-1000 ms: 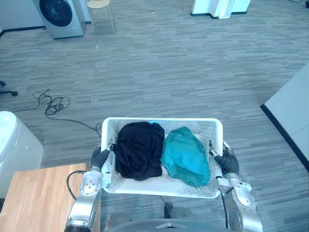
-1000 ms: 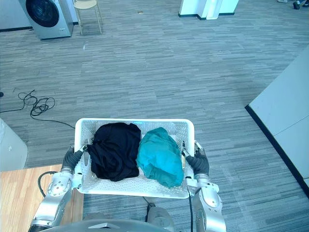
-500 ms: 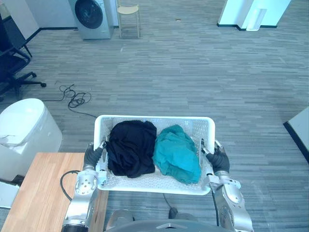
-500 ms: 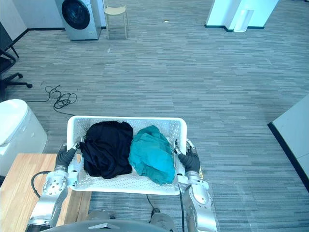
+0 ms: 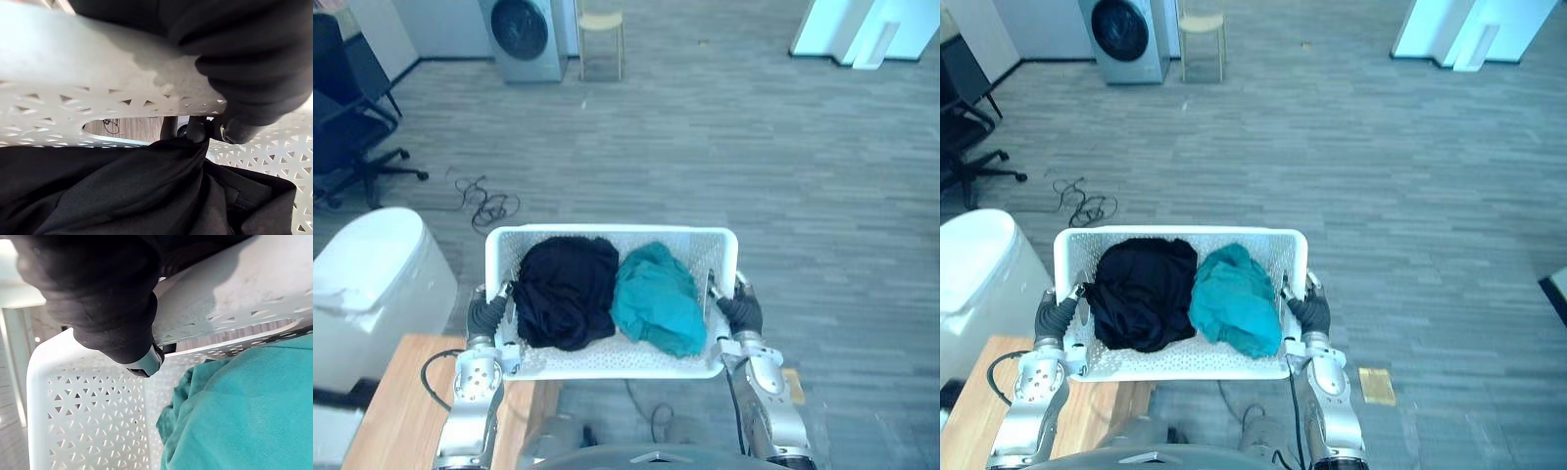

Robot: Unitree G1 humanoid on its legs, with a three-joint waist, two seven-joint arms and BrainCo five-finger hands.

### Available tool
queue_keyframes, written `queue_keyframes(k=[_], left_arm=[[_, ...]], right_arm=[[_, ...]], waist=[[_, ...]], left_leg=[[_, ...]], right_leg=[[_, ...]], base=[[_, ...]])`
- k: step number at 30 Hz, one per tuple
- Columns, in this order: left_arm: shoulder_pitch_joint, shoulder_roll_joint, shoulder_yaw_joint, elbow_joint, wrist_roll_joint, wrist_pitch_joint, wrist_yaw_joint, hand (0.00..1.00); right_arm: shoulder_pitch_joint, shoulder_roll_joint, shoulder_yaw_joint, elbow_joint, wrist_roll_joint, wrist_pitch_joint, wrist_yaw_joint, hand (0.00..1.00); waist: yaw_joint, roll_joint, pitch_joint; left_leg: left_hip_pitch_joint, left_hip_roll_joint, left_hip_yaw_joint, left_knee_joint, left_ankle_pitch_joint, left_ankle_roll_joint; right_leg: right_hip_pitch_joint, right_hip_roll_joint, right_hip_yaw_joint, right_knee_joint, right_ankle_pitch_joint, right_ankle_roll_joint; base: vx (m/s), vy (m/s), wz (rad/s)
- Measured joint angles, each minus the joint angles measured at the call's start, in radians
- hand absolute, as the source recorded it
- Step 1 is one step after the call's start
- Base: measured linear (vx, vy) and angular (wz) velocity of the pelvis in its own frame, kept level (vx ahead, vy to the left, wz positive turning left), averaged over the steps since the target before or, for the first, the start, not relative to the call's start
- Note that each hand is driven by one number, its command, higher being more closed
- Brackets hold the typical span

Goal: Pick up the laundry basket with both hands and put the clothes into the washing machine.

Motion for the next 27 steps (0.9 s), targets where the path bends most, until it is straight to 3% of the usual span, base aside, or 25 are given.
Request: queue_keyframes(k=[2, 3, 4, 5, 6, 7, 8, 9, 10, 11, 12, 13, 14, 15, 16, 18, 20, 21, 22, 24, 26, 27], left_arm=[[-0.019, 0.007, 0.000, 0.001, 0.000, 0.000, 0.000, 1.00], [-0.038, 0.006, -0.010, 0.015, 0.000, -0.001, 0.000, 1.00], [-0.052, 0.008, -0.022, 0.045, 0.000, -0.004, 0.000, 1.00], [-0.073, 0.018, -0.030, 0.066, -0.001, -0.006, -0.001, 1.00], [-0.089, 0.022, -0.034, 0.078, -0.001, -0.007, -0.002, 1.00], [-0.105, 0.022, -0.037, 0.091, -0.001, -0.007, -0.002, 1.00], [-0.111, 0.015, -0.050, 0.111, -0.001, -0.007, -0.002, 1.00], [-0.121, -0.010, -0.054, 0.138, -0.001, -0.009, -0.002, 1.00], [-0.125, -0.018, -0.058, 0.151, 0.000, -0.009, -0.002, 1.00], [-0.133, -0.018, -0.065, 0.157, 0.000, -0.009, -0.002, 1.00], [-0.132, -0.023, -0.068, 0.162, 0.000, -0.009, -0.002, 1.00], [-0.135, -0.025, -0.069, 0.167, -0.001, -0.010, -0.002, 1.00], [-0.136, -0.027, -0.069, 0.167, -0.004, -0.015, -0.002, 1.00], [-0.134, -0.025, -0.068, 0.167, -0.011, -0.023, -0.002, 1.00], [-0.130, -0.023, -0.068, 0.167, -0.019, -0.030, -0.002, 1.00], [-0.108, -0.023, -0.068, 0.163, -0.036, -0.051, -0.002, 1.00], [-0.094, -0.027, -0.067, 0.164, -0.042, -0.058, -0.002, 1.00], [-0.085, -0.029, -0.063, 0.163, -0.042, -0.058, -0.002, 1.00], [-0.072, -0.037, -0.053, 0.153, -0.042, -0.058, -0.002, 1.00], [-0.050, -0.057, -0.029, 0.139, -0.041, -0.058, -0.002, 1.00], [-0.033, -0.055, -0.037, 0.139, -0.039, -0.056, -0.002, 1.00], [-0.015, -0.058, -0.040, 0.140, -0.031, -0.055, -0.002, 1.00]], right_arm=[[-0.003, 0.011, -0.007, -0.003, 0.001, -0.001, 0.000, 1.00], [-0.002, 0.009, -0.017, -0.013, 0.004, 0.000, 0.000, 1.00], [0.001, -0.004, -0.023, -0.018, 0.004, 0.002, -0.001, 1.00], [0.002, -0.009, -0.028, -0.021, 0.004, 0.004, -0.001, 1.00], [0.003, -0.009, -0.031, -0.025, 0.004, 0.005, -0.001, 1.00], [0.008, -0.009, -0.036, -0.035, 0.004, 0.008, -0.003, 1.00], [0.028, -0.009, -0.039, -0.049, 0.004, 0.007, -0.010, 1.00], [0.021, -0.033, -0.044, -0.046, 0.004, 0.012, -0.016, 1.00], [0.015, -0.049, -0.047, -0.045, 0.004, 0.022, -0.022, 1.00], [0.014, -0.055, -0.047, -0.047, 0.004, 0.033, -0.028, 1.00], [0.015, -0.056, -0.047, -0.057, 0.005, 0.036, -0.044, 1.00], [0.015, -0.055, -0.048, -0.064, 0.004, 0.036, -0.050, 1.00], [0.015, -0.054, -0.046, -0.082, 0.005, 0.035, -0.072, 1.00], [0.014, -0.053, -0.042, -0.099, 0.004, 0.029, -0.083, 1.00], [0.015, -0.053, -0.040, -0.110, 0.004, 0.029, -0.086, 1.00], [0.014, -0.059, -0.037, -0.130, 0.001, 0.027, -0.086, 1.00], [0.014, -0.061, -0.035, -0.131, 0.001, 0.032, -0.083, 1.00], [0.013, -0.065, -0.030, -0.129, 0.000, 0.036, -0.080, 1.00], [0.004, -0.082, -0.016, -0.120, 0.000, 0.035, -0.078, 1.00], [-0.024, -0.094, -0.001, -0.093, -0.002, 0.036, -0.069, 1.00], [-0.017, -0.089, -0.003, -0.066, -0.021, 0.036, -0.068, 1.00], [0.003, -0.079, -0.005, -0.061, -0.031, 0.034, -0.062, 1.00]], waist=[[-0.028, 0.017, -0.001], [-0.044, 0.034, -0.002], [-0.057, 0.058, -0.015], [-0.070, 0.064, -0.014], [-0.077, 0.062, -0.015], [-0.084, 0.033, -0.032], [-0.104, 0.039, -0.034], [-0.096, 0.083, -0.029], [-0.092, 0.106, -0.033], [-0.084, 0.115, -0.029], [-0.082, 0.131, -0.015], [-0.078, 0.139, -0.015], [-0.056, 0.147, -0.010], [-0.036, 0.131, 0.001], [-0.026, 0.124, 0.005], [-0.009, 0.116, 0.003], [0.001, 0.115, 0.005], [0.005, 0.113, 0.005], [0.008, 0.116, 0.002], [0.013, 0.126, -0.004], [0.012, 0.091, -0.025], [0.015, 0.063, -0.060]], left_leg=[[0.081, 0.008, -0.054, -0.089, -0.007, -0.003], [0.139, 0.035, -0.073, -0.156, 0.003, -0.020], [0.204, 0.066, -0.092, -0.239, 0.028, -0.062], [0.237, 0.072, -0.113, -0.264, 0.044, -0.083], [0.253, 0.073, -0.127, -0.267, 0.043, -0.086], [0.299, 0.071, -0.149, -0.270, 0.027, -0.112], [0.342, 0.079, -0.189, -0.238, 0.017, -0.129], [0.347, 0.111, -0.191, -0.192, 0.022, -0.129], [0.315, 0.140, -0.179, -0.085, 0.065, -0.161], [0.238, 0.156, -0.152, 0.128, 0.203, -0.167], [0.150, 0.219, -0.114, 0.348, 0.457, -0.187], [0.104, 0.267, -0.098, 0.482, 0.507, -0.180], [-0.002, 0.351, -0.060, 0.724, 0.457, -0.122], [-0.081, 0.372, -0.040, 0.846, 0.393, -0.090], [-0.115, 0.368, -0.035, 0.863, 0.364, -0.087], [-0.214, 0.324, -0.024, 0.783, 0.277, -0.088], [-0.276, 0.273, -0.027, 0.578, 0.217, -0.097], [-0.298, 0.221, -0.053, 0.339, 0.204, -0.109], [-0.305, 0.183, -0.108, 0.040, 0.229, -0.152], [-0.314, 0.185, -0.180, -0.266, 0.303, -0.189], [-0.320, 0.158, -0.147, -0.287, 0.383, -0.192], [-0.323, 0.128, -0.111, -0.227, 0.460, -0.188]], right_leg=[[-0.110, 0.051, -0.053, -0.016, -0.135, -0.048], [-0.178, 0.094, -0.092, -0.141, -0.176, -0.061], [-0.211, 0.138, -0.125, -0.391, -0.161, -0.059], [-0.218, 0.159, -0.134, -0.626, -0.101, -0.059], [-0.220, 0.164, -0.131, -0.762, -0.048, -0.069], [-0.217, 0.177, -0.129, -0.967, 0.085, -0.095], [-0.200, 0.185, -0.107, -0.940, 0.291, -0.098], [-0.205, 0.209, -0.131, -0.868, 0.238, -0.106], [-0.199, 0.225, -0.143, -0.810, 0.175, -0.127], [-0.181, 0.240, -0.149, -0.740, 0.095, -0.144], [-0.100, 0.260, -0.163, -0.743, 0.034, -0.160], [-0.065, 0.276, -0.168, -0.758, 0.014, -0.172], [0.015, 0.311, -0.175, -0.791, -0.014, -0.191], [0.097, 0.321, -0.154, -0.825, -0.045, -0.200], [0.134, 0.319, -0.140, -0.842, -0.058, -0.203], [0.230, 0.307, -0.099, -0.889, -0.111, -0.209], [0.297, 0.293, -0.065, -0.913, -0.158, -0.203], [0.332, 0.269, -0.051, -0.922, -0.191, -0.197], [0.360, 0.254, -0.028, -0.931, -0.225, -0.189], [0.397, 0.250, 0.012, -0.937, -0.277, -0.168], [0.474, 0.192, 0.032, -0.938, -0.332, -0.118], [0.453, 0.164, 0.054, -0.823, -0.347, -0.102]], base=[[0.46, -0.003, 0.45], [0.72, -0.054, 0.61], [0.76, -0.062, 0.65], [0.68, -0.068, 0.58], [0.61, -0.106, 0.59], [0.79, -0.188, 0.75], [0.93, -0.233, 0.52], [0.75, -0.186, 0.23], [0.71, -0.163, -0.24], [0.71, -0.159, -0.14], [0.71, -0.164, -0.07], [0.68, -0.151, -0.15], [0.76, -0.150, -0.34], [0.73, -0.137, -0.41], [0.59, -0.088, -0.38], [0.48, -0.005, -0.33], [0.54, 0.068, -0.28], [0.55, 0.143, -0.35], [0.57, 0.160, -0.43], [0.61, 0.218, -0.60], [0.72, 0.288, -0.50], [0.84, 0.305, -0.33]])
